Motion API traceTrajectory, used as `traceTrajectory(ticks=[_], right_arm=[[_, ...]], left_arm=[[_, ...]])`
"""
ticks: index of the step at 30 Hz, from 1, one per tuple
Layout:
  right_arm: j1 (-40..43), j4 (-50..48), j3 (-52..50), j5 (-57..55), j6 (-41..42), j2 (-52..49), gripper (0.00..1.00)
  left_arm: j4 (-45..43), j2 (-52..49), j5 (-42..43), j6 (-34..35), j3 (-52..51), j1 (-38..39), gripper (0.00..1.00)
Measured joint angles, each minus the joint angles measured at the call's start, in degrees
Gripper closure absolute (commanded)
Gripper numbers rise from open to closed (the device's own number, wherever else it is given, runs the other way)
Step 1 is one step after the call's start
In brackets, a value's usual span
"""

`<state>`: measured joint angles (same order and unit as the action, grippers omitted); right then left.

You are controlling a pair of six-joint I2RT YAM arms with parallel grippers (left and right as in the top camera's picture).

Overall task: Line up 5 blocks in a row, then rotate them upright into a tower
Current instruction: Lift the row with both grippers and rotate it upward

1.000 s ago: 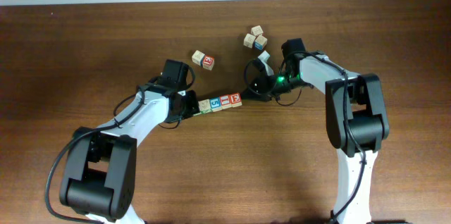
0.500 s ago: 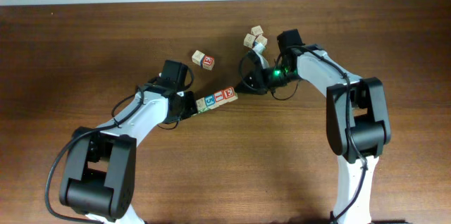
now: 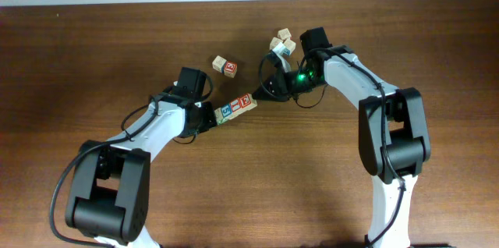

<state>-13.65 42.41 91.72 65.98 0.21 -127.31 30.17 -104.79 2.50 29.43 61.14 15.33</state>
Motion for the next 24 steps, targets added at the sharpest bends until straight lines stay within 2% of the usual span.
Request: traceTrajectory(ticks=[24], right_arm=[[-5.46,-1.77,2.99,5.46,2.91,1.79,0.96]], left_arm=[[0.0,-0.02,-0.04,-0.02,-0.26,-0.04,1.0]])
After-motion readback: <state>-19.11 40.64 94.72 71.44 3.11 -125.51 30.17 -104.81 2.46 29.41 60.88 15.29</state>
